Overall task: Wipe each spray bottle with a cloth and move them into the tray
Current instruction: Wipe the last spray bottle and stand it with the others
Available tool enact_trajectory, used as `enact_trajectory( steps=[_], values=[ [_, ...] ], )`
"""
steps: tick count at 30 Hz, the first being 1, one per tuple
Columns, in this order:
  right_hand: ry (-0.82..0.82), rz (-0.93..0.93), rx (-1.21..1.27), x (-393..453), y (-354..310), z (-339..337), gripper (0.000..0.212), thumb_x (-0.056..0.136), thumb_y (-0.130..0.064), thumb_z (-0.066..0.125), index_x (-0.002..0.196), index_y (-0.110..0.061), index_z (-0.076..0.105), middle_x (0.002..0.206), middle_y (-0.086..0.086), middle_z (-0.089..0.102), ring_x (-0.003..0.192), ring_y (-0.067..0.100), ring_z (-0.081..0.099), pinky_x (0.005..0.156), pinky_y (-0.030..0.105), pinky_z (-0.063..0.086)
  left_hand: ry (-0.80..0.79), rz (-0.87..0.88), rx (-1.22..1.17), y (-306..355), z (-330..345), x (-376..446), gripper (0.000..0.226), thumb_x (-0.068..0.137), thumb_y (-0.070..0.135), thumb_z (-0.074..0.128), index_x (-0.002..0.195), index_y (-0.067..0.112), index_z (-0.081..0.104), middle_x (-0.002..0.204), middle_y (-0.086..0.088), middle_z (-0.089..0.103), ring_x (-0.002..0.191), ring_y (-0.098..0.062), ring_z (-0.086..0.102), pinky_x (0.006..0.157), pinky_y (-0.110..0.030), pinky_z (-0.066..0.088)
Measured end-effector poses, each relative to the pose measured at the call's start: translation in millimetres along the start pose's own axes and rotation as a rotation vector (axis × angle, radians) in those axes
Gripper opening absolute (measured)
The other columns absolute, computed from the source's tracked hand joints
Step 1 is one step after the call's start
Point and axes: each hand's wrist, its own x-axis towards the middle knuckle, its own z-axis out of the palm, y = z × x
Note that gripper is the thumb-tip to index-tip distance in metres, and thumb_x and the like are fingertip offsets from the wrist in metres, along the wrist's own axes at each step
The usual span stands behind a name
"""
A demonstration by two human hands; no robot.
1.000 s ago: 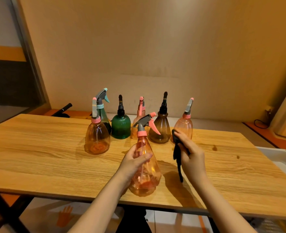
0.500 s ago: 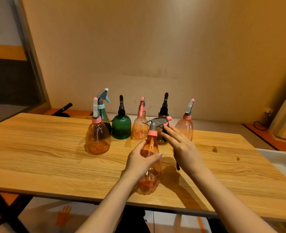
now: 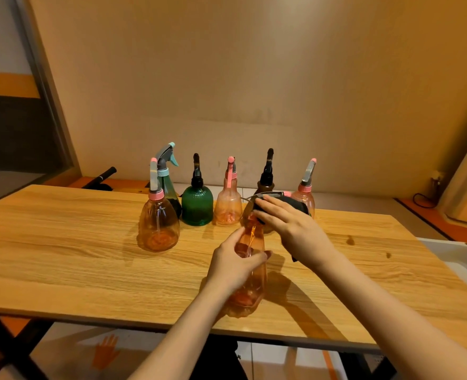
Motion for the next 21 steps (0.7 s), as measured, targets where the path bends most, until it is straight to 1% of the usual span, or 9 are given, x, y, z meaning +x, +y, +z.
enact_trajectory(
  steps=[3, 6, 7, 10, 12, 14, 16, 19, 21],
  values=[
    [0.023, 0.135, 0.011, -13, 14, -3, 0.074, 0.048, 0.03, 0.067, 0.115, 0.001, 0.062, 0.125, 0.02, 0.057, 0.118, 0.036, 0.052, 0.097, 0.048, 0.036, -0.001, -0.021, -0.013, -2, -2, 0, 0.077, 0.08, 0.032, 0.076, 0.145, 0.023, 0.037, 0.116, 0.011, 0.051, 0.104, -0.004, 0.044, 0.088, -0.023, 0.037],
    [0.055, 0.17, 0.036, -12, 15, -12, 0.069, 0.053, 0.028, 0.071, 0.116, 0.002, 0.061, 0.124, 0.02, 0.057, 0.118, 0.035, 0.053, 0.098, 0.045, 0.036, -0.018, -0.026, 0.017, -1, -1, 1, 0.081, 0.078, 0.035, 0.077, 0.146, 0.023, 0.035, 0.128, 0.005, 0.052, 0.108, -0.007, 0.045, 0.092, -0.025, 0.039],
    [0.064, 0.159, 0.047, -7, 12, -14, 0.066, 0.055, 0.026, 0.072, 0.116, 0.002, 0.061, 0.125, 0.02, 0.057, 0.118, 0.035, 0.052, 0.099, 0.044, 0.036, -0.023, -0.024, 0.031, 0, 0, 1, 0.08, 0.077, 0.035, 0.078, 0.145, 0.024, 0.037, 0.128, 0.004, 0.054, 0.108, -0.008, 0.048, 0.092, -0.026, 0.041],
    [0.035, 0.085, 0.039, 10, 3, -15, 0.063, 0.059, 0.022, 0.072, 0.117, 0.0, 0.061, 0.126, 0.018, 0.057, 0.119, 0.034, 0.052, 0.097, 0.042, 0.034, -0.019, 0.007, 0.065, 0, 4, 2, 0.067, 0.077, 0.035, 0.078, 0.136, 0.027, 0.047, 0.114, 0.008, 0.061, 0.108, -0.012, 0.058, 0.089, -0.026, 0.046],
    [-0.003, 0.069, 0.022, 11, 2, -8, 0.065, 0.057, 0.022, 0.072, 0.117, -0.001, 0.062, 0.125, 0.017, 0.058, 0.119, 0.034, 0.052, 0.095, 0.041, 0.035, -0.01, 0.01, 0.072, -1, 3, 1, 0.07, 0.077, 0.036, 0.078, 0.139, 0.027, 0.045, 0.115, 0.009, 0.059, 0.107, -0.01, 0.055, 0.088, -0.024, 0.043],
    [0.018, 0.145, 0.043, 2, 8, -5, 0.065, 0.057, 0.023, 0.073, 0.116, -0.002, 0.062, 0.125, 0.017, 0.058, 0.118, 0.033, 0.053, 0.096, 0.042, 0.038, -0.009, 0.017, 0.084, -1, 4, 1, 0.08, 0.075, 0.039, 0.078, 0.144, 0.026, 0.04, 0.124, 0.008, 0.057, 0.108, -0.007, 0.051, 0.089, -0.022, 0.04],
    [0.065, 0.231, 0.073, -5, 12, -4, 0.061, 0.057, 0.022, 0.074, 0.114, 0.0, 0.063, 0.122, 0.018, 0.059, 0.115, 0.034, 0.055, 0.096, 0.044, 0.039, -0.01, 0.042, 0.13, -1, 4, 3, 0.082, 0.075, 0.042, 0.078, 0.145, 0.027, 0.038, 0.13, 0.007, 0.057, 0.11, -0.007, 0.051, 0.089, -0.021, 0.04],
    [0.115, 0.328, 0.091, -11, 12, -5, 0.051, 0.065, 0.017, 0.072, 0.113, 0.001, 0.063, 0.121, 0.019, 0.06, 0.113, 0.035, 0.056, 0.098, 0.045, 0.035, -0.008, 0.051, 0.137, 0, 3, 4, 0.082, 0.075, 0.041, 0.078, 0.146, 0.026, 0.038, 0.132, 0.004, 0.057, 0.115, -0.01, 0.053, 0.091, -0.022, 0.041],
    [0.169, 0.458, 0.142, -15, 18, -8, 0.048, 0.07, 0.019, 0.065, 0.114, 0.0, 0.063, 0.123, 0.018, 0.059, 0.112, 0.035, 0.057, 0.098, 0.044, 0.039, 0.011, 0.059, 0.127, -3, 3, 3, 0.082, 0.075, 0.04, 0.078, 0.145, 0.026, 0.039, 0.129, 0.005, 0.059, 0.114, -0.01, 0.055, 0.092, -0.022, 0.042]
  ],
)
